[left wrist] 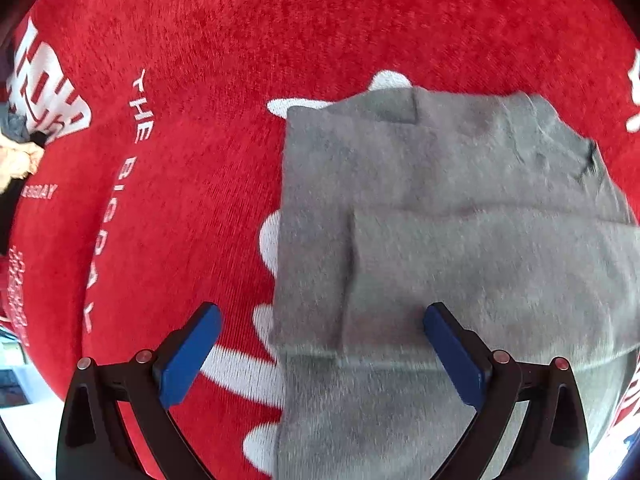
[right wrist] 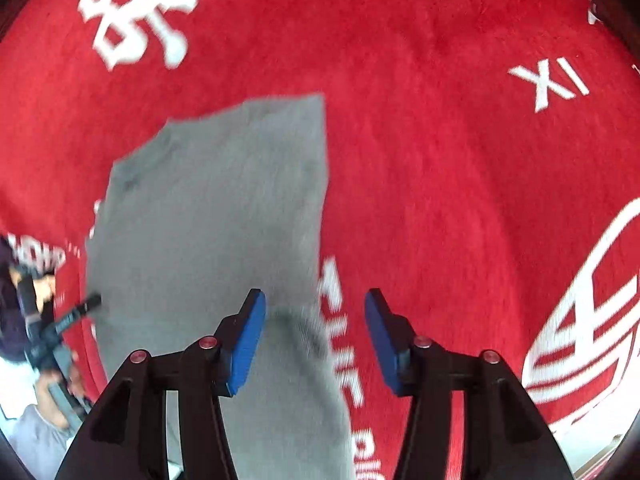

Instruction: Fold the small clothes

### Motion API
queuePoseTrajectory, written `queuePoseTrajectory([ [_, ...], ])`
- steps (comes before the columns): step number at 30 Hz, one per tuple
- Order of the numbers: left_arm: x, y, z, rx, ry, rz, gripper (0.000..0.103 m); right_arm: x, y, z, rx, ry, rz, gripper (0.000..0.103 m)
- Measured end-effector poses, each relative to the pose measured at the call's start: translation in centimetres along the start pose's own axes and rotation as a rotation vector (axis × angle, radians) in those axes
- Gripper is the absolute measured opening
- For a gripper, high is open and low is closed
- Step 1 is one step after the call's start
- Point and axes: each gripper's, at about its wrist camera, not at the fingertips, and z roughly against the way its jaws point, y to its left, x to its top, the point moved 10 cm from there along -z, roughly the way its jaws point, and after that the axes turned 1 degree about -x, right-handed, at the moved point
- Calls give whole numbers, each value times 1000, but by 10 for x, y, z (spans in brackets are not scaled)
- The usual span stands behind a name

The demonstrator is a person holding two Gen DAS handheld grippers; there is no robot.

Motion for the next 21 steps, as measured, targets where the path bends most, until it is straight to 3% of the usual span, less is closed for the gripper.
queuePoseTrajectory([
  [10,-54,-52,50,-45,27,-72,102,-37,23,19,12,44,79,63],
  [21,-109,-102,67,-74,103,-90,102,-71,40,22,60,112,157,67],
])
